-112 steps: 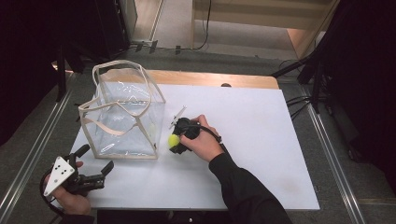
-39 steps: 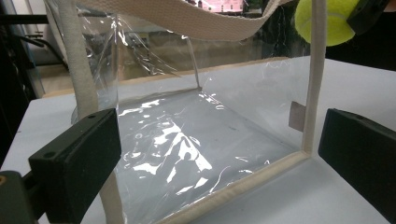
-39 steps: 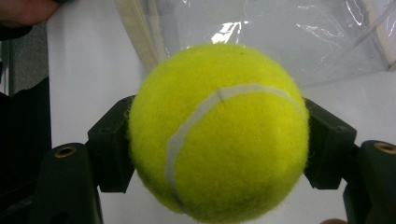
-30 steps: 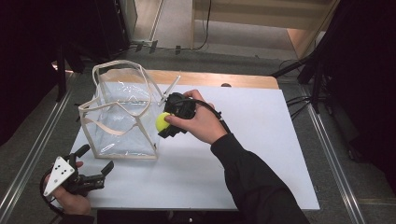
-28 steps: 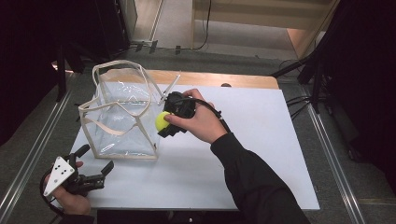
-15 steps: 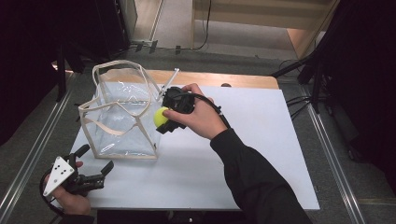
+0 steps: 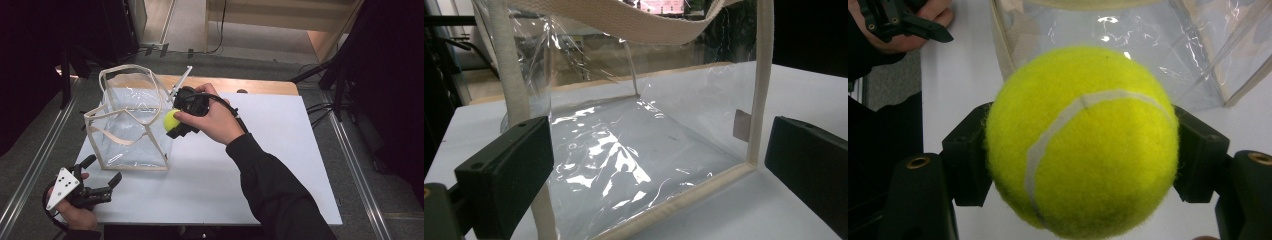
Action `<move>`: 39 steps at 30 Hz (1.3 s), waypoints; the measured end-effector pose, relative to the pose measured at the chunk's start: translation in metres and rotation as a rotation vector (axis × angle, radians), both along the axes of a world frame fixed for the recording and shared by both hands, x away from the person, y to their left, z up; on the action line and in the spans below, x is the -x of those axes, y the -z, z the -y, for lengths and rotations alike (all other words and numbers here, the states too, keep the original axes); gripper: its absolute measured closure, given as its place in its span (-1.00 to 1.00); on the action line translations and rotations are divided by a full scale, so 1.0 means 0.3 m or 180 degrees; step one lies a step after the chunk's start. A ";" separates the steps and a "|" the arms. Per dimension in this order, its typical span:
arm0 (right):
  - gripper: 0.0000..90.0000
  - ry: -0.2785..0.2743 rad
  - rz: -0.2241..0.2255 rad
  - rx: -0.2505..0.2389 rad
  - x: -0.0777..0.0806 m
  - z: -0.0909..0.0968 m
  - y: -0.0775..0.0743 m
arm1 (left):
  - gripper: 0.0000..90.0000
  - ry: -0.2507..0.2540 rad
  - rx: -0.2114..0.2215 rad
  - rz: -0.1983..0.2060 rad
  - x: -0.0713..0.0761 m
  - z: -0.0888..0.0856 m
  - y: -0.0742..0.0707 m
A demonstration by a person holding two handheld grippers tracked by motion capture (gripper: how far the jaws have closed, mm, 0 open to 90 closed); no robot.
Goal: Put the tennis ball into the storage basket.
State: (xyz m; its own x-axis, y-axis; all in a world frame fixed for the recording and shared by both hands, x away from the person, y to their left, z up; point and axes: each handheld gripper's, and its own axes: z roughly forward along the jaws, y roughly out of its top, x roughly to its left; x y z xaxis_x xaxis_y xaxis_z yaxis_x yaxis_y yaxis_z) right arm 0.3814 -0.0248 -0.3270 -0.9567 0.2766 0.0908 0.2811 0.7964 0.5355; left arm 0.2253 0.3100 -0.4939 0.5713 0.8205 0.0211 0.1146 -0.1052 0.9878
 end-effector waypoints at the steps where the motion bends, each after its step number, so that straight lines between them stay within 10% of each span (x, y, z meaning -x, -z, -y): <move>1: -0.47 0.0004 0.0001 -0.0008 0.000 0.000 -0.004 | -1.00 0.0003 0.0005 0.0006 0.000 0.000 0.000; 39: -0.47 -0.0043 0.0047 -0.0131 -0.037 -0.039 -0.158 | -1.00 0.0007 0.0014 0.0004 -0.001 0.000 0.001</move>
State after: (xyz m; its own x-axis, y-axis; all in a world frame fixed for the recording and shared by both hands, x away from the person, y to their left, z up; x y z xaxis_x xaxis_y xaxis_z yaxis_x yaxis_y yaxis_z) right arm 0.3924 -0.0132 -0.2796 -0.9616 0.2601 0.0877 0.2624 0.7774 0.5717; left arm 0.2256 0.3099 -0.4941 0.5730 0.8193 0.0181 0.1132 -0.1010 0.9884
